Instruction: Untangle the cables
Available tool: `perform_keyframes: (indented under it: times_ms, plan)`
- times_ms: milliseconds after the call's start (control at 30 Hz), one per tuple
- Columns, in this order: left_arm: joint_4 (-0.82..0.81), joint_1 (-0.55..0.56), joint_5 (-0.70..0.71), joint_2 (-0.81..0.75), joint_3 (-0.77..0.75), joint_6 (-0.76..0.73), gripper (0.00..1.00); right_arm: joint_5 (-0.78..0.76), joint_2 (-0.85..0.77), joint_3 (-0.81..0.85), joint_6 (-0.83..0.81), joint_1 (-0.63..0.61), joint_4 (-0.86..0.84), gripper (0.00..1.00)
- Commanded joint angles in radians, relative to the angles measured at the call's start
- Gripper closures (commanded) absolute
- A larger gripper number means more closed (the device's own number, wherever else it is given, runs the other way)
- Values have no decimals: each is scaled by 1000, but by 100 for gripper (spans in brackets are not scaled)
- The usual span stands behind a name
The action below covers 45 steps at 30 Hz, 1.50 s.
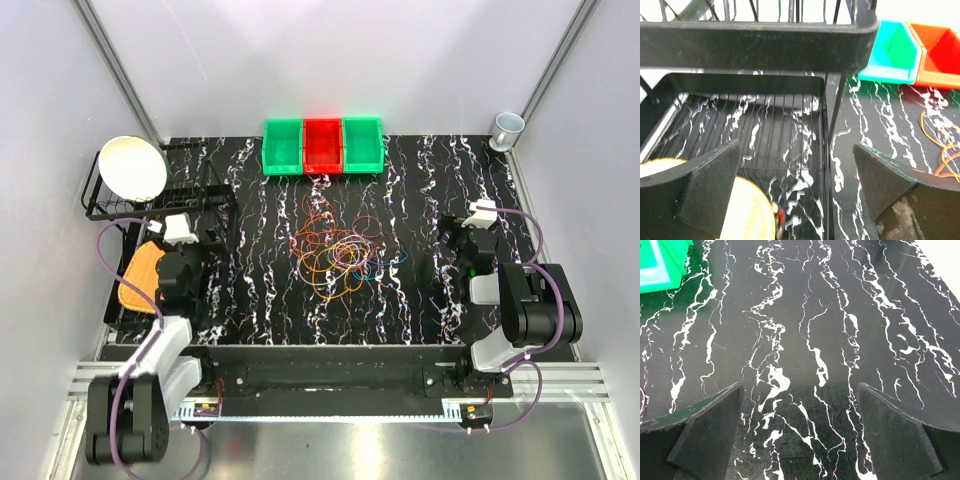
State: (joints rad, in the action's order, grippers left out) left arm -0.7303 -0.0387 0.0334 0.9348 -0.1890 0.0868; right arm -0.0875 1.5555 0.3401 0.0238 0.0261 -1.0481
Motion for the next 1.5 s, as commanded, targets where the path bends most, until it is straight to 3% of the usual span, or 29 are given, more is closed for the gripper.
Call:
perform_keyframes:
  times_ms: [0,100,167,233,333,467,500,567,600,733,900,1000,1033,1133,1200,1400,1467]
  plan:
    - [296,0,-1,-155,-55,82,1,-15,-6,27,-2,5,-10,0]
    - [460,0,-6,-269,-84,163,1,-17,-5,27,-2,5,-10,0]
    - [636,2,37,-315,-130,316,1,-17,-5,27,-1,5,-13,0]
    - [800,0,27,-359,-168,356,1,-17,-5,25,-2,3,-13,0]
    - [903,0,-61,-399,-222,402,1,-18,-5,23,-1,3,-16,0]
    - [904,2,-196,-436,-222,482,1,-21,-6,20,1,3,-26,0]
    - [913,2,-181,-427,-219,501,1,-21,-5,20,2,5,-26,0]
    - [1090,0,-83,-398,-275,586,1,-21,-5,20,2,5,-26,0]
    - [1111,0,-122,-349,-291,585,1,-21,-6,19,2,5,-26,0]
    - [1049,-1,-348,-268,-319,564,1,-23,-5,19,2,3,-27,0]
    - [1154,2,-247,-337,-365,525,1,-23,-5,19,1,5,-29,0]
    - [1015,3,-453,-358,-339,543,1,-21,-5,20,1,5,-26,0]
    - [884,2,-455,-376,-293,576,1,-21,-3,20,1,3,-24,0]
    - [867,0,-366,-433,-201,796,1,-20,-3,22,2,3,-23,0]
    - [734,-1,-474,-423,-155,800,1,-20,-3,23,1,5,-17,0]
    - [899,34,-474,-260,-280,630,1,-104,0,33,28,5,-9,0]
    - [933,127,-440,-207,-326,596,1,-109,-2,28,31,3,-13,0]
